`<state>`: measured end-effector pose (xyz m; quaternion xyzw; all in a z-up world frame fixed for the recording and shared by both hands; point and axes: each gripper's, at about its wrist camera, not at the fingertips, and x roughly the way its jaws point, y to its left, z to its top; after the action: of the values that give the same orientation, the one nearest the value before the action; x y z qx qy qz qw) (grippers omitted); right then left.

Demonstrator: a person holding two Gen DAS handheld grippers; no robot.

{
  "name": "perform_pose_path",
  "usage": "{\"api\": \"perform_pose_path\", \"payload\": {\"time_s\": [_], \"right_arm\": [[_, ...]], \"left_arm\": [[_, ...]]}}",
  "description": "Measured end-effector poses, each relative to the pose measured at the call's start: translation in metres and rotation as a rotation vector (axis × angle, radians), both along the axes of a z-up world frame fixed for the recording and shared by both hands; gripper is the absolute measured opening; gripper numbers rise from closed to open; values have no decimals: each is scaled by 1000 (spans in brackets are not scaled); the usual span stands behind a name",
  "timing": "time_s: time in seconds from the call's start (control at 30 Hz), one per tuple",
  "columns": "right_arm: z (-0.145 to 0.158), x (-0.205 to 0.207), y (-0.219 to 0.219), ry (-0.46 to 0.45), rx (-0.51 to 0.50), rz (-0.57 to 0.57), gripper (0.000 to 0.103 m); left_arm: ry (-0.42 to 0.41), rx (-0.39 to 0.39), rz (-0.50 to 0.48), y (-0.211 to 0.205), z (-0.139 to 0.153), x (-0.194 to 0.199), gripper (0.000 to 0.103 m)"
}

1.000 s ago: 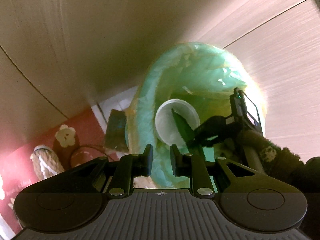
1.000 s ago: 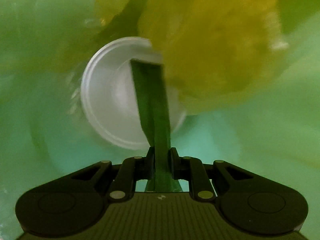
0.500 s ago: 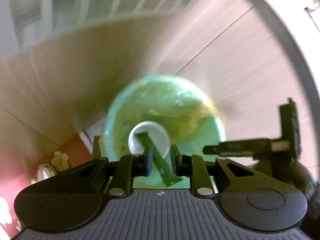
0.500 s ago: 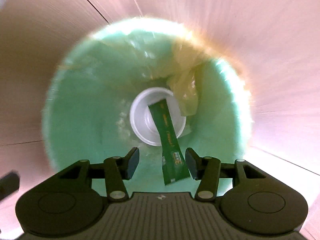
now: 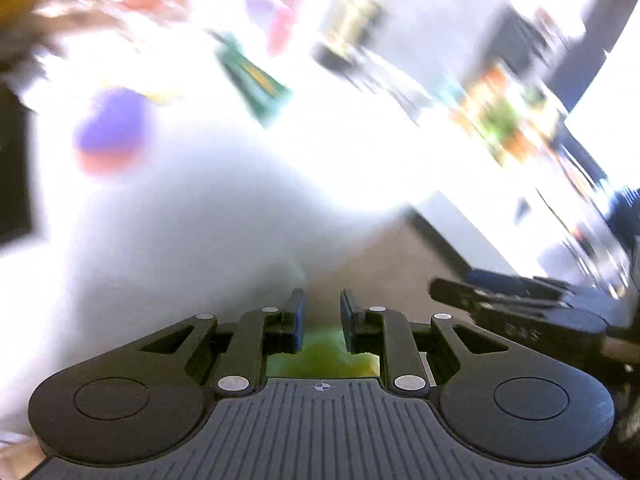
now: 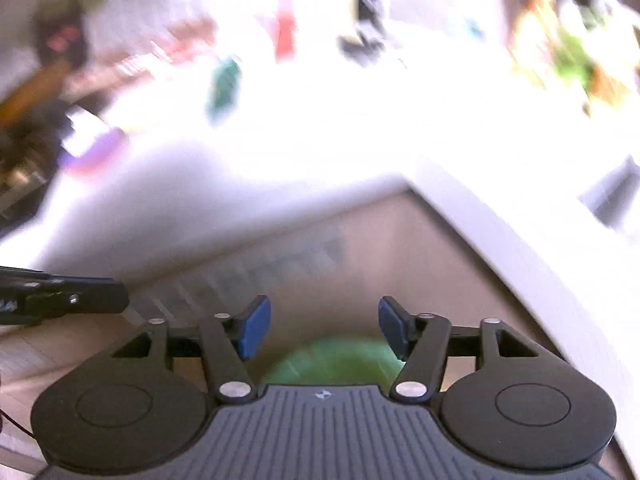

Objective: Collect trash
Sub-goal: 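Move the right gripper to the crumpled white tissue and grasp it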

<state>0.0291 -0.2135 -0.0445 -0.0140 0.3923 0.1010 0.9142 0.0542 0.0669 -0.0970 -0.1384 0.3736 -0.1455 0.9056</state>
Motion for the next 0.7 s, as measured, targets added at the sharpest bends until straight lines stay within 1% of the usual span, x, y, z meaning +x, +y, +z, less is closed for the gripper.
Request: {"api": "perform_pose_path", "payload": {"time_s": [0.07, 0.17, 0.2, 0.27, 0.3, 0.37, 0.4, 0.47, 0.5, 0.57, 0.7], "right_arm": [[18, 19, 28, -35, 29, 61, 62], [37, 47, 78, -74, 40, 153, 62], [50, 54, 96, -88, 44, 196, 62], [57, 70, 147, -115, 37, 295, 61], [51, 80, 174, -137, 29, 347, 61], [52, 101, 221, -174, 18, 444, 60], [46, 114, 244, -171, 21, 478, 58], [33, 144, 283, -125, 41, 524, 45], [32, 157, 301, -97, 52, 536, 43], [20, 186, 329, -45, 74, 536, 35], [-1, 221, 363, 19, 100, 525, 35]], "left_arm": [[-18, 7, 92, 33, 13, 2, 21], [-27, 11, 178, 71, 24, 1, 22], [-27, 9, 193, 83, 27, 2, 22], [-26, 8, 206, 110, 28, 4, 22], [-23, 10, 207, 123, 30, 7, 22], [-12, 8, 214, 146, 31, 9, 22], [-6, 0, 216, 156, 31, 11, 21], [7, -7, 208, 169, 27, 16, 21], [12, -11, 199, 178, 27, 18, 21], [14, -27, 173, 186, 26, 24, 21], [1, -58, 110, 196, 29, 36, 21]]}}
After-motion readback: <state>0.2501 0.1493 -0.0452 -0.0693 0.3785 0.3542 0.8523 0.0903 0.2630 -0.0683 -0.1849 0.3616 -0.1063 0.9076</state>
